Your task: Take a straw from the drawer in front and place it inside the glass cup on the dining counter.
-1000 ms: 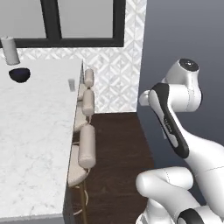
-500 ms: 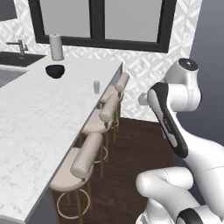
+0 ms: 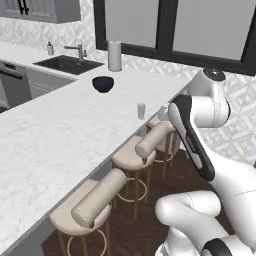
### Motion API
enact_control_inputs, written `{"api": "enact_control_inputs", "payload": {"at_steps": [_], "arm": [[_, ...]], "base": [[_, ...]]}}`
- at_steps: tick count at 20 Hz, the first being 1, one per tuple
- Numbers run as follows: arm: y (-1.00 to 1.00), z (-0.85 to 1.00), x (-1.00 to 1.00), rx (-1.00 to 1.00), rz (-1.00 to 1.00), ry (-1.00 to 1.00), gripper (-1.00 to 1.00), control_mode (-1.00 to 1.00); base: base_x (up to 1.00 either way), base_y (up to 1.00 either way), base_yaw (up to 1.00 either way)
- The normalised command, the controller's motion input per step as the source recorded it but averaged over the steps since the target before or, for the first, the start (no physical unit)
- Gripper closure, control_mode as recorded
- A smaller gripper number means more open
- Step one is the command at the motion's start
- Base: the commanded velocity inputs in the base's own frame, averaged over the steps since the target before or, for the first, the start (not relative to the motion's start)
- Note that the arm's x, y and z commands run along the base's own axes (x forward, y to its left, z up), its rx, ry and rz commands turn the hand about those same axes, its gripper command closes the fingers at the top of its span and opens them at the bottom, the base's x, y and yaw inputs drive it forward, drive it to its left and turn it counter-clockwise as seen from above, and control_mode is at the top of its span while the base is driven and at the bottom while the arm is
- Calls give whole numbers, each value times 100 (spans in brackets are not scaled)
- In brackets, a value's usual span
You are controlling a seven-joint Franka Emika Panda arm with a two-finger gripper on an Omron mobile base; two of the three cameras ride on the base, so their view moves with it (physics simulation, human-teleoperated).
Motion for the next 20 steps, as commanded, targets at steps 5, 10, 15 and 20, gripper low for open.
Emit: {"api": "enact_control_inputs", "payload": {"at_steps": [5,10,15,20], "arm": [[0,0,0,0,0,0,100,100],[0,0,0,0,0,0,100,100],[0,0,0,0,0,0,100,100],[0,0,0,0,0,0,100,100]], "base": [[41,-84,49],[33,-89,47],[28,-89,48],[16,-88,48]]}}
